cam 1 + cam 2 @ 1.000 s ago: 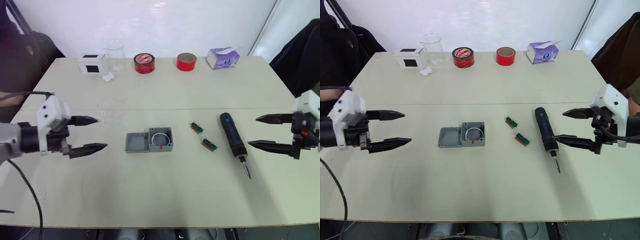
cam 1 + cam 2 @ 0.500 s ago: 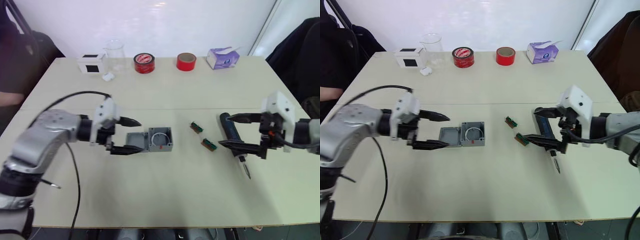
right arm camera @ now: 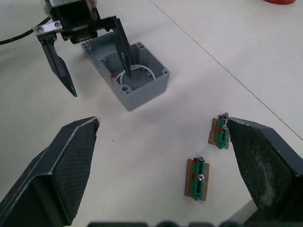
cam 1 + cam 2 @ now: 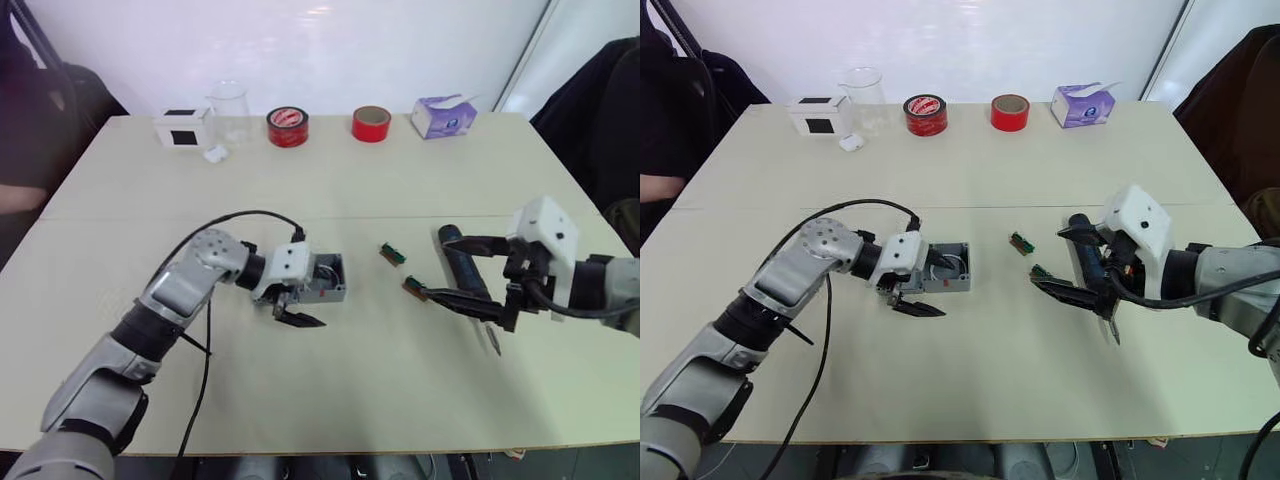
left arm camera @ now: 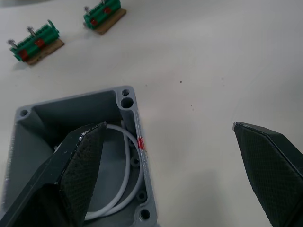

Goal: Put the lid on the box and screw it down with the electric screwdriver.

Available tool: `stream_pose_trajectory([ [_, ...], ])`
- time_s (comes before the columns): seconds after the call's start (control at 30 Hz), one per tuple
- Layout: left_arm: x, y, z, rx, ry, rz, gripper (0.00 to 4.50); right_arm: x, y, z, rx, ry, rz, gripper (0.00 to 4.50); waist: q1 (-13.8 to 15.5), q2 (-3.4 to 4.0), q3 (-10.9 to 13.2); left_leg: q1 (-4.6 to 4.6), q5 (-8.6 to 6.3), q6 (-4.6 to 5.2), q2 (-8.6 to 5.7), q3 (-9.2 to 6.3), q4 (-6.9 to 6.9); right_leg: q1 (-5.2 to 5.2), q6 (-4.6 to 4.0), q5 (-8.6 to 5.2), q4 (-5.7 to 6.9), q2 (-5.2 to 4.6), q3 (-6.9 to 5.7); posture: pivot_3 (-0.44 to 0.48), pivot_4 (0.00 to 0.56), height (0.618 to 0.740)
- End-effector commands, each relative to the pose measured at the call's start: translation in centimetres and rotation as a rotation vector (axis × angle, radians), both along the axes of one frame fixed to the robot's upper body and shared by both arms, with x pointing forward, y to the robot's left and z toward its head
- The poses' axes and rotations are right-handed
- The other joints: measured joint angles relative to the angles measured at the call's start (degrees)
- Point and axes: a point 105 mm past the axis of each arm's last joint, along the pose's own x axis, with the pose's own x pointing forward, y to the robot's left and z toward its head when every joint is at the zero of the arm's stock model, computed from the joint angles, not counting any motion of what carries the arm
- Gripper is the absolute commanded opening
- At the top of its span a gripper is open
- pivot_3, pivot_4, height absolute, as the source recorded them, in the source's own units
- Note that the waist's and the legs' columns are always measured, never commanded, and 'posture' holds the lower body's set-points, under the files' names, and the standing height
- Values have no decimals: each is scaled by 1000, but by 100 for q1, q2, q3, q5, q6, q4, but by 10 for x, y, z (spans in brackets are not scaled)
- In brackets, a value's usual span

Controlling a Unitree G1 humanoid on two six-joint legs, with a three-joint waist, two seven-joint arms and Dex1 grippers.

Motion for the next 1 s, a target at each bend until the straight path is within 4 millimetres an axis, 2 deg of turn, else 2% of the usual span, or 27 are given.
stream_pose_trajectory([
  [0.03,8,-2,3,25,-67,-10,3701,-4,2,8,4,-47,1,4500,-1,0,0,0,0,0,0,0,1,0,0,0,1,0,0,0,150,740],
  [0.07,10,-3,3,27,-66,-5,3400,-5,3,8,5,-47,-1,4500,-3,0,0,0,0,0,-1,0,1,0,1,0,1,-1,0,0,150,740],
  [0.2,11,-5,-1,47,-70,-21,1709,-5,3,7,8,-49,-6,4500,-1,0,0,0,0,0,-1,0,2,0,1,1,2,-1,0,0,150,740],
  [0.3,9,-9,-5,70,-81,-51,664,-4,3,8,10,-53,-9,4500,0,0,0,0,0,0,-1,0,2,1,1,1,2,-1,0,0,150,740],
  [0.33,8,-11,-5,75,-82,-68,144,-4,3,8,10,-53,-10,4500,0,0,0,0,0,0,-1,0,2,1,1,1,2,-1,0,0,150,740],
  [0.37,7,-12,-5,78,-83,-80,24,-4,3,8,10,-54,-11,4500,-1,0,0,0,0,0,-1,0,2,1,2,1,2,-1,0,0,150,740],
  [0.57,5,-26,0,71,-112,-191,24,-3,3,10,9,-57,-15,4500,60,0,-1,0,0,0,-3,0,4,2,2,1,2,-2,0,0,150,740],
  [0.73,-3,-33,-2,134,-112,-397,24,-4,3,10,8,-62,-24,4500,119,0,-1,-1,-1,1,-4,2,5,0,3,2,2,-1,0,0,150,740],
  [0.83,-2,-35,-2,139,-114,-432,24,-4,4,10,7,-64,-27,4500,118,-1,0,-2,-1,2,-4,2,5,0,3,2,2,0,0,0,150,740],
  [1.0,7,-53,-2,159,-120,-468,24,-6,2,10,3,-67,-42,4500,132,-3,1,-6,-1,3,-6,-1,8,0,3,2,2,0,-2,0,150,740],
])
